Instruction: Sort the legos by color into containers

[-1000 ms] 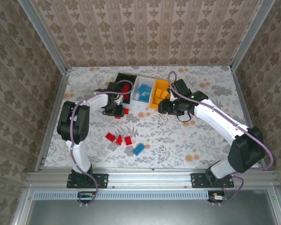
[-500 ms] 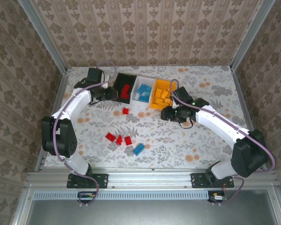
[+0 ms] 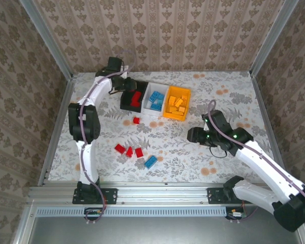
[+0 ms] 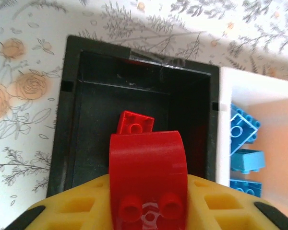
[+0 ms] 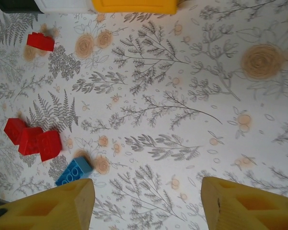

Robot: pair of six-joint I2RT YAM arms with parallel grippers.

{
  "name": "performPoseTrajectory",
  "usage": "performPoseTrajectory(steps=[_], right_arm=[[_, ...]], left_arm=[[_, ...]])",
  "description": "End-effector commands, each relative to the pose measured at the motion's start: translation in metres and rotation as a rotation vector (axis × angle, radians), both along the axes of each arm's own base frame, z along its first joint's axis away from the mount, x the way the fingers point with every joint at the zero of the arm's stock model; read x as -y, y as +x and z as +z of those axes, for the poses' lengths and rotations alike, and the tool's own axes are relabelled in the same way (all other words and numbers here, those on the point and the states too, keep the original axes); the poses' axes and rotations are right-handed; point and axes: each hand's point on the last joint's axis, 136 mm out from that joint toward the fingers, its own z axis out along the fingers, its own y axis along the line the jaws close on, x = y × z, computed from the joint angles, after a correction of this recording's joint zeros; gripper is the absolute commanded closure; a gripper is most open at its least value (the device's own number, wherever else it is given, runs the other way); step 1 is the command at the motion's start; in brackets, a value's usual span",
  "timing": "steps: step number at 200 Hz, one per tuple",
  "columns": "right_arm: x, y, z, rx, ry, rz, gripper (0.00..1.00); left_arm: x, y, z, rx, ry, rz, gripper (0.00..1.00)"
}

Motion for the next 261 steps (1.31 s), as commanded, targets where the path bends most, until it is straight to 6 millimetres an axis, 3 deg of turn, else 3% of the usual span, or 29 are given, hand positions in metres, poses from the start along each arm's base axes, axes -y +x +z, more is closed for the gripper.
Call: performPoseTrajectory(steps=[1,36,81,115,153,172,198,225,230,261], right_arm=[[0.023,-0.021,-0.013,-0.052,-0.068,-0.058,0.37],[0.029,-0.028,-0.012,-0.049,-0.062,-0.077,0.35],[0.019,-0.018,-0.013,-0.047,-0.044,-0.06,0.34],[0.007,-0.007,-0.015,-0.056,-0.033,-0.029,0.34],[-0.001,0.005,-0.019,-0.064,-0.05,0.01,0.32],[-0.004,0.01,-0.021,-0.063,-0.06,0.028,0.29],[-0.009,0.016,-0.026,-0.08,-0.073,0.048,0.26],[-0.013,0.019,-0.032,-0.089,-0.061,0.049,0.23],[-0.014,0.019,-0.032,-0.089,-0.059,0.051,0.23],[-0.015,0.02,-0.038,-0.101,-0.06,0.055,0.22]], left_arm=[[0.007,-0.003,0.0,-0.014,0.053,-0.039,0.55],[0.008,-0.001,-0.014,-0.043,0.06,-0.031,0.35],[0.007,-0.014,0.013,-0.005,0.046,-0.033,0.3],[-0.004,-0.045,0.037,0.029,0.053,-0.034,0.27],[-0.003,-0.1,0.047,0.019,0.052,-0.067,0.21],[0.004,-0.129,0.039,0.004,0.078,-0.104,0.18],[0.012,-0.156,0.015,-0.046,0.118,-0.143,0.16],[0.009,-0.163,-0.013,-0.097,0.175,-0.144,0.15],[0.02,-0.169,-0.016,-0.099,0.185,-0.175,0.15],[0.026,-0.174,-0.042,-0.158,0.232,-0.194,0.15]])
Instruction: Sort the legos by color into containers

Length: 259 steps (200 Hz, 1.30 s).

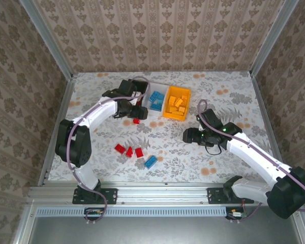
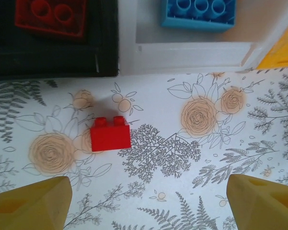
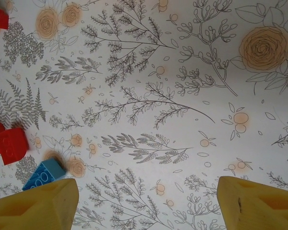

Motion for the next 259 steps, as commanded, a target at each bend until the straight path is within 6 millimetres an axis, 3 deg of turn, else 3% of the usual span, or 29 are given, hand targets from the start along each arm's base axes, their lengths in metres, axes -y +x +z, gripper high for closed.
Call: performPoseTrajectory(steps=[1,36,128,195,226,259], right_arm=[[-0.006,0.005,0.002,0.01,0.017,0.018,0.22],[-0.007,0.005,-0.001,0.003,0.019,0.023,0.22],[-0.007,0.004,-0.004,-0.012,0.023,0.014,0.22],[-0.007,0.002,-0.002,-0.013,0.024,0.008,0.22],[-0.007,0.002,-0.001,-0.011,0.025,0.008,0.22],[-0.007,0.003,-0.001,-0.009,0.027,0.009,0.22]], left_arm=[[0.002,-0.002,-0.019,-0.027,0.058,-0.015,0.15],[0.0,0.0,-0.046,-0.081,0.116,-0.025,0.19],[-0.005,0.016,-0.069,-0.091,0.19,-0.042,0.33],[-0.01,0.026,-0.071,-0.091,0.201,-0.038,0.5],[-0.01,0.026,-0.074,-0.106,0.186,-0.038,0.64],[-0.015,0.024,-0.07,-0.115,0.177,-0.032,0.67]])
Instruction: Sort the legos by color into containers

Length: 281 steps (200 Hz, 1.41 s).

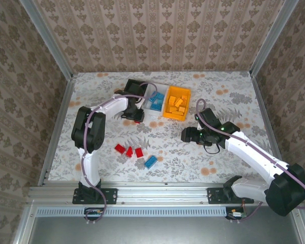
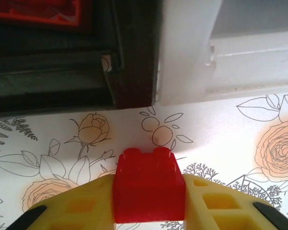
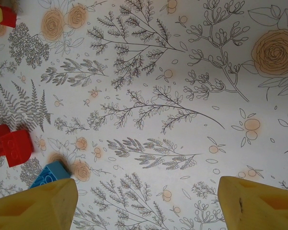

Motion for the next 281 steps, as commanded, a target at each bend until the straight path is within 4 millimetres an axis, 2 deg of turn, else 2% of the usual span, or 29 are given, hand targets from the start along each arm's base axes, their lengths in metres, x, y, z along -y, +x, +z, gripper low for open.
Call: performPoseTrajectory(steps=[1,22,25,30,54,81,104,138,169,195,208,228,246,281], right_arm=[[-0.002,-0.002,0.002,-0.006,0.012,0.002,0.22],[-0.002,-0.001,0.003,-0.005,0.014,0.002,0.21],[-0.002,-0.001,0.002,-0.007,0.014,0.003,0.21],[-0.002,-0.001,0.002,-0.007,0.015,0.003,0.21],[-0.003,-0.001,0.001,-0.007,0.014,0.004,0.21],[-0.005,0.0,-0.002,-0.014,0.017,0.005,0.21],[-0.006,-0.001,-0.003,-0.017,0.022,0.005,0.21],[-0.006,-0.006,-0.004,-0.023,0.02,-0.001,0.21],[-0.002,-0.011,-0.008,-0.03,0.015,-0.009,0.21],[-0.001,-0.014,-0.011,-0.038,0.017,-0.017,0.21],[0.0,-0.016,-0.011,-0.038,0.019,-0.019,0.21],[0.002,-0.018,-0.013,-0.043,0.014,-0.022,0.21],[0.001,-0.018,-0.012,-0.042,0.017,-0.021,0.21],[-0.003,-0.015,-0.013,-0.043,0.025,-0.02,0.21]], left_arm=[[-0.006,-0.002,-0.001,-0.03,0.002,-0.005,0.68],[-0.003,-0.006,0.012,-0.03,-0.03,0.001,0.68],[-0.012,-0.001,0.015,-0.027,-0.037,0.027,0.68],[-0.015,0.0,0.019,-0.023,-0.046,0.036,0.67],[-0.019,0.01,0.053,0.029,-0.092,0.056,0.67],[-0.022,0.037,0.095,0.123,-0.116,0.052,0.66],[-0.025,0.066,0.111,0.167,-0.098,0.049,0.65],[-0.025,0.11,0.112,0.208,-0.071,0.048,0.65],[-0.022,0.143,0.094,0.203,-0.06,0.046,0.65],[-0.022,0.162,0.082,0.196,-0.071,0.065,0.64],[-0.024,0.167,0.081,0.205,-0.081,0.079,0.61],[-0.025,0.17,0.081,0.208,-0.095,0.089,0.48],[-0.025,0.168,0.084,0.206,-0.105,0.092,0.42],[-0.024,0.165,0.094,0.22,-0.118,0.09,0.4]])
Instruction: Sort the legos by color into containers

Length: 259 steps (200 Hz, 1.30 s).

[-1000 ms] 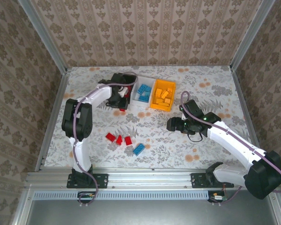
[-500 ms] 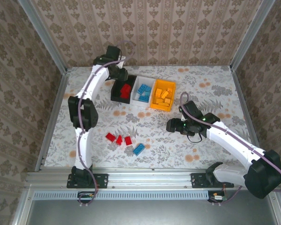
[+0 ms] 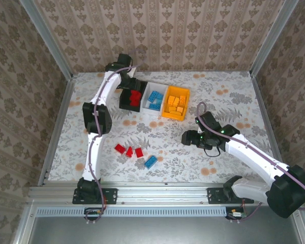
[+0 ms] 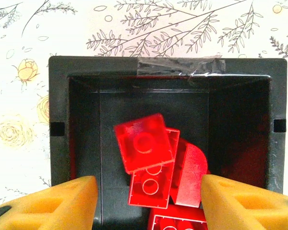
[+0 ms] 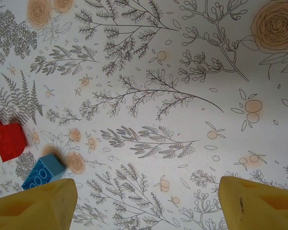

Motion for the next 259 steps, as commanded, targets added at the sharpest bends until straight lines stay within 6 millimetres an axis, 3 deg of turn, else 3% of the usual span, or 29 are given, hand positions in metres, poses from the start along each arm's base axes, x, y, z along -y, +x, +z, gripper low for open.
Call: performPoseTrajectory(steps=[1,39,95,148,206,227,259], right_arm=[[-0.003,-0.001,-0.001,-0.003,0.011,-0.001,0.21],[-0.007,-0.002,0.0,-0.004,0.004,0.011,0.21],[-0.009,-0.001,0.003,0.002,0.005,0.023,0.21],[-0.019,0.005,0.012,0.013,0.0,0.065,0.21],[-0.054,0.009,0.016,-0.005,-0.015,0.188,0.2],[-0.073,0.007,0.02,-0.013,-0.038,0.269,0.2],[-0.107,-0.003,0.005,-0.079,-0.109,0.402,0.18]], left_arm=[[-0.004,-0.007,0.028,0.021,-0.022,0.001,0.4],[-0.002,-0.01,0.04,0.044,-0.05,0.004,0.39],[0.003,-0.017,0.077,0.097,-0.109,0.007,0.38],[0.002,-0.042,0.112,0.142,-0.172,0.009,0.38],[-0.01,-0.103,0.142,0.168,-0.233,0.01,0.36],[-0.019,-0.135,0.139,0.155,-0.236,0.017,0.35],[-0.04,-0.189,0.122,0.117,-0.226,0.065,0.34]])
